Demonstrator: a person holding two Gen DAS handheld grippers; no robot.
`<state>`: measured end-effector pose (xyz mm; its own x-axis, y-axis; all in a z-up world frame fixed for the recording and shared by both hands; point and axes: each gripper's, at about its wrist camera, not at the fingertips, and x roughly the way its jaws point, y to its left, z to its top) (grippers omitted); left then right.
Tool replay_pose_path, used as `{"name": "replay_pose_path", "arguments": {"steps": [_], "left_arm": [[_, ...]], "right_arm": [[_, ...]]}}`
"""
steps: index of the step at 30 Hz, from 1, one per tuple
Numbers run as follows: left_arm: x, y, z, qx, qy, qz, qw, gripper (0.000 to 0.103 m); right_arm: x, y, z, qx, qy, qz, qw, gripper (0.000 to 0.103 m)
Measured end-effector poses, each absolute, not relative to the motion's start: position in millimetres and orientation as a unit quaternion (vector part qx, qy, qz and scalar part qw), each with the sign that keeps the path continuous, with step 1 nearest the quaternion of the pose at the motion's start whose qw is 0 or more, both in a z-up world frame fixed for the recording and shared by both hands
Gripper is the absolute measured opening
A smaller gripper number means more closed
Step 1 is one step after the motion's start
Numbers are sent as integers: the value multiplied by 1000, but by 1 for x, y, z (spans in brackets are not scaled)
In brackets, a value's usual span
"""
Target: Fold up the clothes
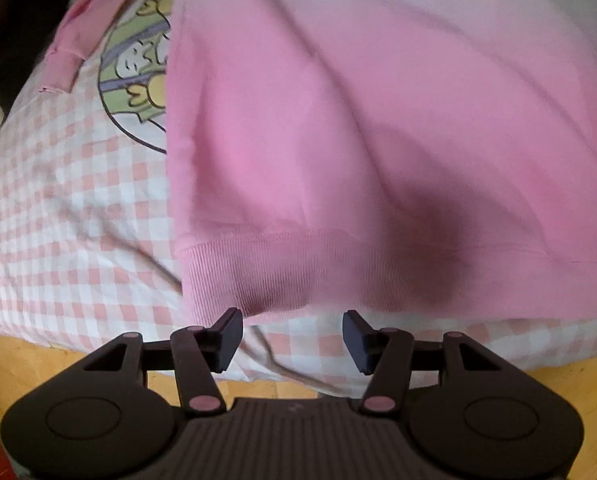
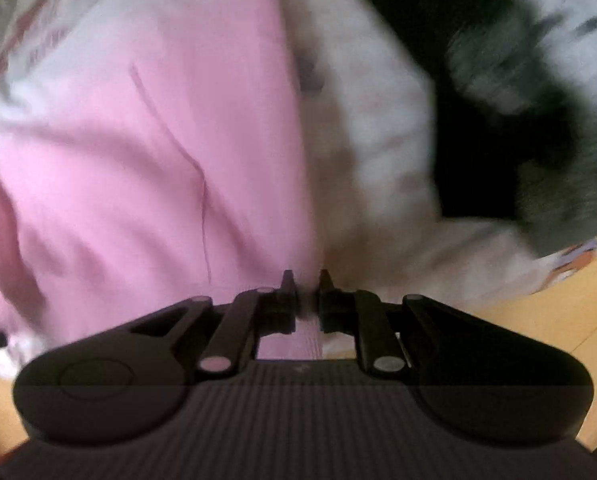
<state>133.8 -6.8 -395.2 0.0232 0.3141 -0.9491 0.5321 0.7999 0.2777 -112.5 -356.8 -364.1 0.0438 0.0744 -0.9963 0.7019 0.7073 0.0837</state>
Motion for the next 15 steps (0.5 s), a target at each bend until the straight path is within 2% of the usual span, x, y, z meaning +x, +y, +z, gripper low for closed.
{"name": "replay_pose_path", "arguments": {"steps": [2,4,5,10,13,15], "left_arm": [[135,-4,-399,316,689,-75,648,58],[142,4,-396,314,679,-61,661,57],[147,9,-394,312,674,-53,667,58],[179,45,-387,305,658,-17,688,58],[196,52,-390,298,656,-14,693,60],[199,51,-391,292,660,-22,692,61]], "right_arm": [[-108,-353,-365,279,657,-242,658,23],[-107,-347,-357,251,656,-259,663,38],[-109,-343,-348,231,652,-276,667,41],[-98,-296,-303,92,607,-313,725,45],[-79,-270,-286,72,583,-238,774,52],[-58,-248,-289,71,590,-166,787,53]]}}
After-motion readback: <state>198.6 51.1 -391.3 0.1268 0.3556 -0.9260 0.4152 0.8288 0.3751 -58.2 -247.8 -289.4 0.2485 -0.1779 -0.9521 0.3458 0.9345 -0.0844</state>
